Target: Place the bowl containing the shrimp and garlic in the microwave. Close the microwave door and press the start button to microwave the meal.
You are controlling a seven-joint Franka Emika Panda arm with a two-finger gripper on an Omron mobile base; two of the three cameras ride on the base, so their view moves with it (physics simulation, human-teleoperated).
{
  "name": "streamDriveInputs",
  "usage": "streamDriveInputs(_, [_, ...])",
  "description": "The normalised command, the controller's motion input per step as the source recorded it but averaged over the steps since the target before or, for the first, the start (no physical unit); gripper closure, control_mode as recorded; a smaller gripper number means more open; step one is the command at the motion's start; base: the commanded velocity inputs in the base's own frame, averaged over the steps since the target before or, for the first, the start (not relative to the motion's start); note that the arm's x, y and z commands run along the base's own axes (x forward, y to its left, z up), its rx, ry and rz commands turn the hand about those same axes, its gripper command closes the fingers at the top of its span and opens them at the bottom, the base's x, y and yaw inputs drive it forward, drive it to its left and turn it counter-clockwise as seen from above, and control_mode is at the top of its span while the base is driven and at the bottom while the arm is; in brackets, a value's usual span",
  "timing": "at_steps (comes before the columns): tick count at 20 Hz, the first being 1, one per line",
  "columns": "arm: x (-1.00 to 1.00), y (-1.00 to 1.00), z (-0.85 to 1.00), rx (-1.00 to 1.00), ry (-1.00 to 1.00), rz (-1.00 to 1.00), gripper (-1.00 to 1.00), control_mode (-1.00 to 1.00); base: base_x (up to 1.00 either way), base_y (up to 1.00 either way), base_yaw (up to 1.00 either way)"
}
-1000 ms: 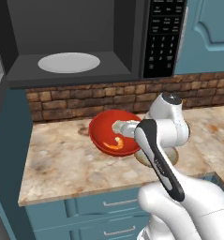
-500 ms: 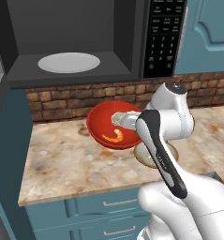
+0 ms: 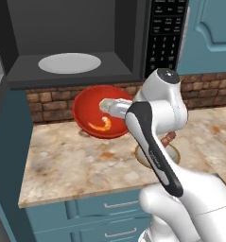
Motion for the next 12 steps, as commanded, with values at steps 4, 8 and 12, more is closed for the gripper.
streamDriveInputs(4, [0.00, 0.41, 0.54, 0.05, -0.12, 0.00, 1.00, -1.00, 0.00, 0.00, 0.00])
streamDriveInputs(8, [0.00, 0.23, 0.45, 0.05, -0.08, -0.05, 1.00, -1.00, 0.00, 0.00, 0.00])
streamDriveInputs(12, [0.04, 0.10, 0.37, 0.08, -0.09, -0.09, 1.00, -1.00, 0.00, 0.00, 0.00])
